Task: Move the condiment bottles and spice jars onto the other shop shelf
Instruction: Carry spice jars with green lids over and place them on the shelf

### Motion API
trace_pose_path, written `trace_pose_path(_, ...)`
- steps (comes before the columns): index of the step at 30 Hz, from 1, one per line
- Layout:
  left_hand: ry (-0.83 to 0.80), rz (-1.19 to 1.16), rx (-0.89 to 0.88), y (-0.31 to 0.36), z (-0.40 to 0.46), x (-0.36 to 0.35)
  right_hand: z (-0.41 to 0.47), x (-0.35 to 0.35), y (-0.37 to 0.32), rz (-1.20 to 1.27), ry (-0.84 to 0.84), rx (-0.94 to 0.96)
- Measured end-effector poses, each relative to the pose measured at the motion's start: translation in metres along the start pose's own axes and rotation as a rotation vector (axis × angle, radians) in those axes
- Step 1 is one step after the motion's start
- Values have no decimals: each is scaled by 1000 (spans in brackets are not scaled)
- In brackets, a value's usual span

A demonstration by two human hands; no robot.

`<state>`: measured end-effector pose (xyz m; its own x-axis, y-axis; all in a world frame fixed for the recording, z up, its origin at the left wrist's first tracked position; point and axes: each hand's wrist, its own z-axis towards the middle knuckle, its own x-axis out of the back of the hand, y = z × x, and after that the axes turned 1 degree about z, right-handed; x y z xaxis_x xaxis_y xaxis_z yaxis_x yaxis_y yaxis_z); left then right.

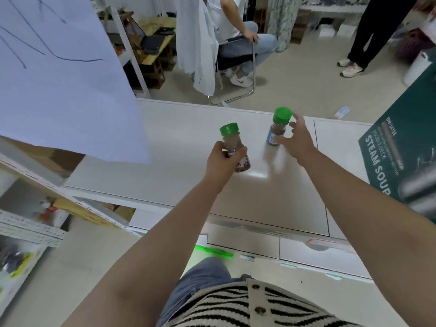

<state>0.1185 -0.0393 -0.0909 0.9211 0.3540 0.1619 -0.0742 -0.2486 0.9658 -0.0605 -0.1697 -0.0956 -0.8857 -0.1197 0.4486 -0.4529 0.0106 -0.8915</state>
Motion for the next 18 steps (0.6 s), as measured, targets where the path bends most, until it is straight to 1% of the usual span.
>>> trace_pose_path(2,-44,-60,62,3,-2,7,11,-4,1,45,-21,29)
trace_pose_path(4,-84,-131,117,3,-2,13,17,-7,4,34,-11,33)
trace_pose_path(7,-121,-245,194,9,-9,19,16,-9,7,-3,35,10)
trace_pose_path(10,-144,-291,266,14,-21,20,0,-5,7,37,11,-21)
trace_pose_path(15,-103,-375,299,16,-50,11,-51,6,-4,119,-96,-54)
trace_pose_path(18,-37,-469,295,6,-75,12,-88,10,-12,243,-191,-111)
